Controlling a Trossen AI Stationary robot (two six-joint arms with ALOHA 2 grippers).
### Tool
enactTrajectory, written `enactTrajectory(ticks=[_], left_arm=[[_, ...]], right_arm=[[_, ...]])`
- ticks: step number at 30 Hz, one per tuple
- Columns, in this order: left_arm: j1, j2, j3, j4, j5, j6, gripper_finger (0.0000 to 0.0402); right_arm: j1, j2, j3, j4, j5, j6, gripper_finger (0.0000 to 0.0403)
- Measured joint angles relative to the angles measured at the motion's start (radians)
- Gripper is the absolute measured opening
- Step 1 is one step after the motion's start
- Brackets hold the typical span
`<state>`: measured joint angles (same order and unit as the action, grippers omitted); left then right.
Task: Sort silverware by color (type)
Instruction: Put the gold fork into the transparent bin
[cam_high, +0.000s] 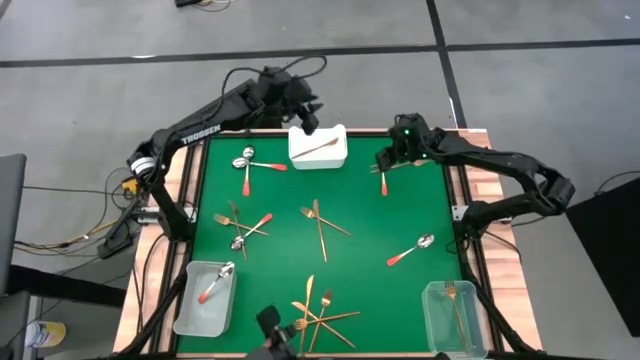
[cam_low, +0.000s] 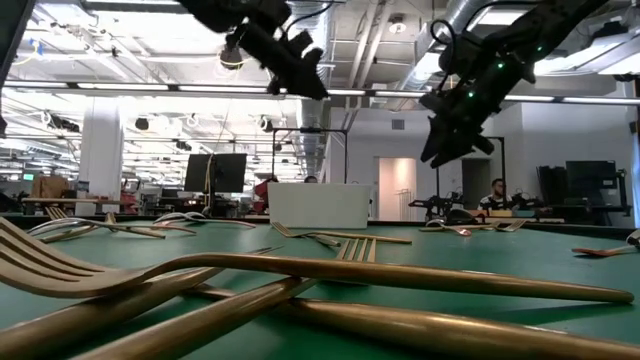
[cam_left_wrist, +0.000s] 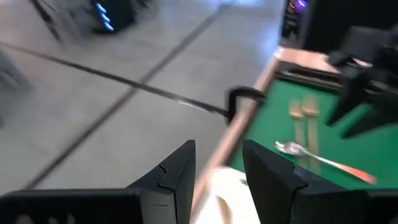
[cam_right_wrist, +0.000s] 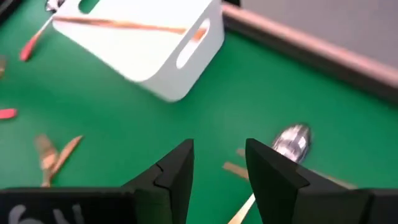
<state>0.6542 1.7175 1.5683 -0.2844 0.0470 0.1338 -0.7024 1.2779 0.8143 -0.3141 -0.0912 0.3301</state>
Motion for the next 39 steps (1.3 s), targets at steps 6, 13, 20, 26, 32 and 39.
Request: enactTrajectory(ticks=[6,13,20,26,32,39], left_arm=[[-0.016,-0.071,0.108,-0.204,-0.041,0.056,0.0121],[0.007,-0.158,0.063,-0.284,0.025,0.134,0.0121],[0.009,-0.162,0.063,-0.300,0.108,0.191,0.0121],[0.010,-0.162,0.063,-0.282,0.107,0.158,0.0121],[0.004,-0.162,0.063,-0.284,0.107,0.029,0.0121],[-0.129,-0.175,0.063,-0.387,-0.037,-0.155,0.0104]], right_arm=[[0.024,-0.023,0.000,-0.068,-0.003,0.114,0.0169],[0.112,-0.110,0.000,-0.326,0.126,0.518,0.0158],[0.250,-0.217,0.000,-0.583,0.193,0.673,0.0150],[0.295,-0.253,0.000,-0.789,0.167,0.518,0.0150],[0.289,-0.251,0.000,-0.769,0.135,0.259,0.0150],[0.176,-0.246,0.000,-0.546,-0.103,-0.031,0.0149]])
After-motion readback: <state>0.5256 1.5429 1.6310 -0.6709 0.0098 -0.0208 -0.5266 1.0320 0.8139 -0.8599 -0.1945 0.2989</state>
